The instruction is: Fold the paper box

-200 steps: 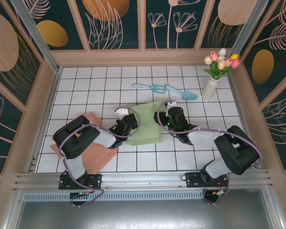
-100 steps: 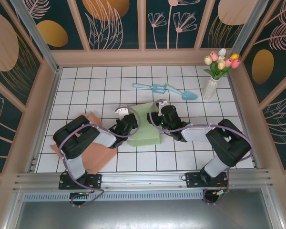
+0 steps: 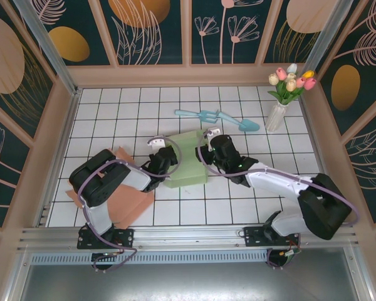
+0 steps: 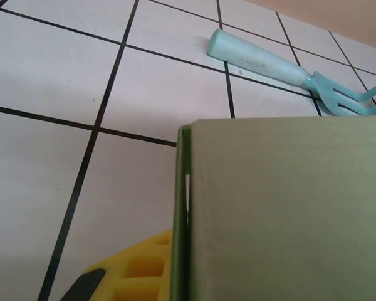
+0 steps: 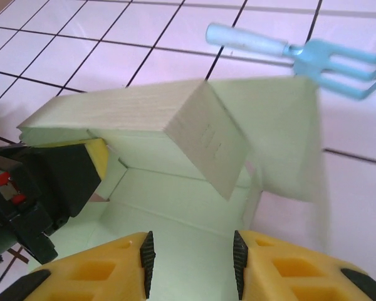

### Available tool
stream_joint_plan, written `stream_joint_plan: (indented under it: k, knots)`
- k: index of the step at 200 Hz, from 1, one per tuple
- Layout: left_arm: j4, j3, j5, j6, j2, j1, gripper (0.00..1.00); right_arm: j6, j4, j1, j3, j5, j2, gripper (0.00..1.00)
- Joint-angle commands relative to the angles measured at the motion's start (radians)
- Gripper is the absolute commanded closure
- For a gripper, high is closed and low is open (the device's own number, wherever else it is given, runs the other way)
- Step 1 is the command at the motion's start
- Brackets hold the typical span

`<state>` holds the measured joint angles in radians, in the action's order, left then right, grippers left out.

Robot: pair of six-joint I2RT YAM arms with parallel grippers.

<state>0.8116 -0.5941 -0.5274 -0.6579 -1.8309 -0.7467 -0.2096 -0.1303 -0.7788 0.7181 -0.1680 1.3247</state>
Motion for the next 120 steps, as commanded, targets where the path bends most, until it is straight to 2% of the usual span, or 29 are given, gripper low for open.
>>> stream_joint_plan:
  k: [1,20,31,57,80,101,120]
  knots:
    - [0.023,0.057,0.024,0.041,0.03,0.008,1.0,0.138,0.132,-0.004,0.048,-0.109,-0.087,0.58]
    - [0.052,0.091,0.035,0.053,0.061,0.008,1.0,0.275,0.144,0.011,0.05,-0.169,-0.132,0.57]
    - [0.071,0.111,0.043,0.063,0.076,0.008,1.0,0.349,0.136,0.038,0.049,-0.151,-0.142,0.57]
    - [0.115,0.146,0.066,0.085,0.094,0.009,1.0,0.498,0.099,0.106,0.018,0.026,-0.136,0.58]
    - [0.19,0.181,0.094,0.118,0.09,0.008,1.0,0.624,0.029,0.125,-0.046,0.182,-0.116,0.58]
    - [0.241,0.198,0.113,0.139,0.076,0.008,1.0,0.666,0.006,0.143,-0.07,0.299,-0.086,0.59]
    - [0.261,0.203,0.124,0.154,0.065,0.009,1.0,0.689,-0.006,0.163,-0.09,0.349,-0.075,0.59]
